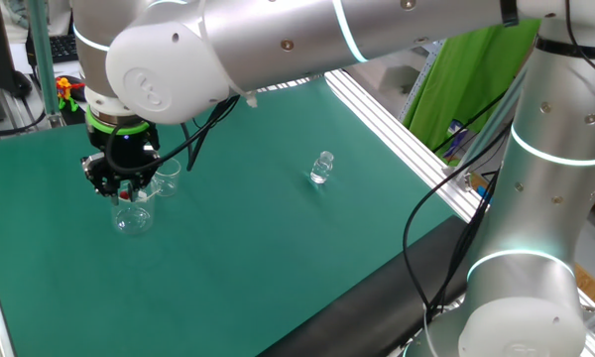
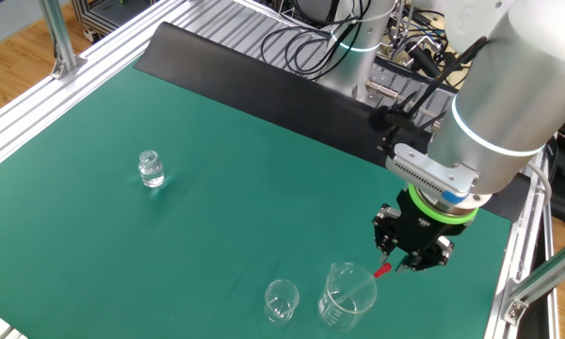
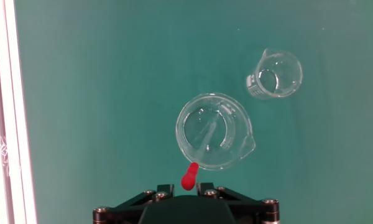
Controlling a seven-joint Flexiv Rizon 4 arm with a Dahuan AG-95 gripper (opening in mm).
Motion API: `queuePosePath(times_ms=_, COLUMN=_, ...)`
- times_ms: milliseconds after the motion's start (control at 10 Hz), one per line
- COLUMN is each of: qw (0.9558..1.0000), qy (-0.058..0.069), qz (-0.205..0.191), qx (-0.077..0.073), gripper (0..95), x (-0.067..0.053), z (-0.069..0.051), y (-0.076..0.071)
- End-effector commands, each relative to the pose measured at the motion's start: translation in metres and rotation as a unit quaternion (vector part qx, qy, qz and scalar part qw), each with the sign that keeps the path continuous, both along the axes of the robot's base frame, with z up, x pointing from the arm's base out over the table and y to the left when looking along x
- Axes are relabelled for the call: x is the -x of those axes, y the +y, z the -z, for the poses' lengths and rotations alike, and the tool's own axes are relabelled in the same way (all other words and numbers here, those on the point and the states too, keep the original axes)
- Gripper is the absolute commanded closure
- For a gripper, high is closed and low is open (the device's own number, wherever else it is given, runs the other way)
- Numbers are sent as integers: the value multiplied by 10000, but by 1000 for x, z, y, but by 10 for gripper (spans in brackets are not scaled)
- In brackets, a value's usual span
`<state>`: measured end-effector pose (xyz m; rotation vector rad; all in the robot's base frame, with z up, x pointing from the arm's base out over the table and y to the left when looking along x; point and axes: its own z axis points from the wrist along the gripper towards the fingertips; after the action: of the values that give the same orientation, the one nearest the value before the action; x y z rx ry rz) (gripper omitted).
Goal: Transfer liquid using a dropper
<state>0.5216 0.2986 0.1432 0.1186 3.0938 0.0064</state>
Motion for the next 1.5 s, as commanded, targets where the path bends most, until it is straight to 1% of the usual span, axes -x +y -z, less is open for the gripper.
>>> queuePosePath(times_ms=100, qw=10000, qy=5, qz=7, qx=-2, gripper=760, x=0, z=0, y=0)
queuePosePath(times_ms=500, qw=10000, qy=8, qz=4, qx=-9, gripper=760, x=0, z=0, y=0)
queuePosePath(times_ms=600, qw=10000, qy=8, qz=1, qx=-10, gripper=950, x=0, z=0, y=0)
queuePosePath(times_ms=1200, qw=10000, qy=6, qz=19, qx=-6, gripper=950, x=0, z=0, y=0)
queuePosePath(times_ms=1400, qw=10000, qy=7, qz=50, qx=12, gripper=570, x=0, z=1, y=0)
queuePosePath(times_ms=1500, qw=10000, qy=7, qz=62, qx=18, gripper=570, x=0, z=1, y=0)
